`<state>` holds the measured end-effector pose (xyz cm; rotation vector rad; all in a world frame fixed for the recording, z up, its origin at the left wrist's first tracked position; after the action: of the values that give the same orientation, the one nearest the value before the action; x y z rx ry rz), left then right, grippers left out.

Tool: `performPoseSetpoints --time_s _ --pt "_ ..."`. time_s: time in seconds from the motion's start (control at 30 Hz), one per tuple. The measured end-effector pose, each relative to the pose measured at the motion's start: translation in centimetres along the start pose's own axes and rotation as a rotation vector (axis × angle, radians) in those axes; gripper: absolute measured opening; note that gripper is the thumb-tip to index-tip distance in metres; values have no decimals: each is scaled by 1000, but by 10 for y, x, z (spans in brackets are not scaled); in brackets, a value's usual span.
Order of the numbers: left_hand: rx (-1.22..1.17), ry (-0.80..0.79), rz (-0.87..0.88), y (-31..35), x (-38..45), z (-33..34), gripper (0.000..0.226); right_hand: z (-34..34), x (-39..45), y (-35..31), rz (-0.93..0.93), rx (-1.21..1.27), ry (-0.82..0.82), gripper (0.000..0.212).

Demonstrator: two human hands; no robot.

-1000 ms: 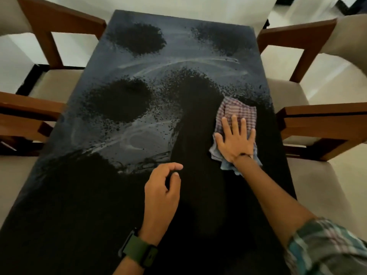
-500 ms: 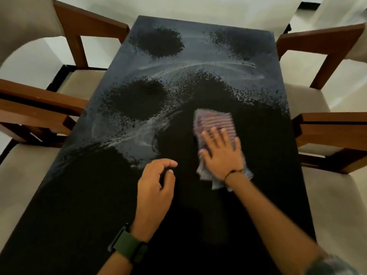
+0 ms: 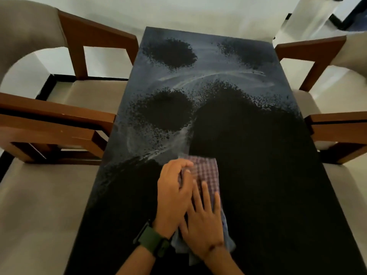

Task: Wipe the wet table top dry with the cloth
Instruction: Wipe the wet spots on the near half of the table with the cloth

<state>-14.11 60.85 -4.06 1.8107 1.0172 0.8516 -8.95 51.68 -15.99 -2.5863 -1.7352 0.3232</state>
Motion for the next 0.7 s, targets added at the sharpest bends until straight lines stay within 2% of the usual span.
performPoseSetpoints --time_s 0.07,0.13,0.23,0.33,0.43,0.5,0.63,0.7 --pt "6 -40 25 -1 4 -5 17 3 -25 -8 39 -16 -29 62" --pt "-4 -88 42 -1 6 -6 16 -3 -5 -1 47 -20 -26 64" --pt "-5 -117 31 -8 6 -8 18 -17 85 26 3 -6 21 68" --pt "30 -111 -50 -22 -2 -11 32 -37 199 66 67 -2 3 66" --pt "13 -49 -110 -33 -11 -24 37 -49 243 72 167 -1 -20 65" --pt "16 -16 -119 -31 -12 -35 36 -40 213 43 121 -14 -19 66" --pt "-124 20 33 -7 -3 -53 36 -4 55 -48 -151 -60 -13 77" --pt "-31 20 -17 -18 4 -63 26 7 -9 -69 -227 -121 2 78"
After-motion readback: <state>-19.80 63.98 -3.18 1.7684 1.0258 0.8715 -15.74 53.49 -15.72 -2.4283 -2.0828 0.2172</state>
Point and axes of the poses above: each hand's wrist, its own x-axis towards the middle knuckle, its own z-axis out of the palm, y = z × x, the point moved 8 cm from there along x, towards the middle knuckle, and after that the axes turned 1 degree about y, right-handed, at the moved point
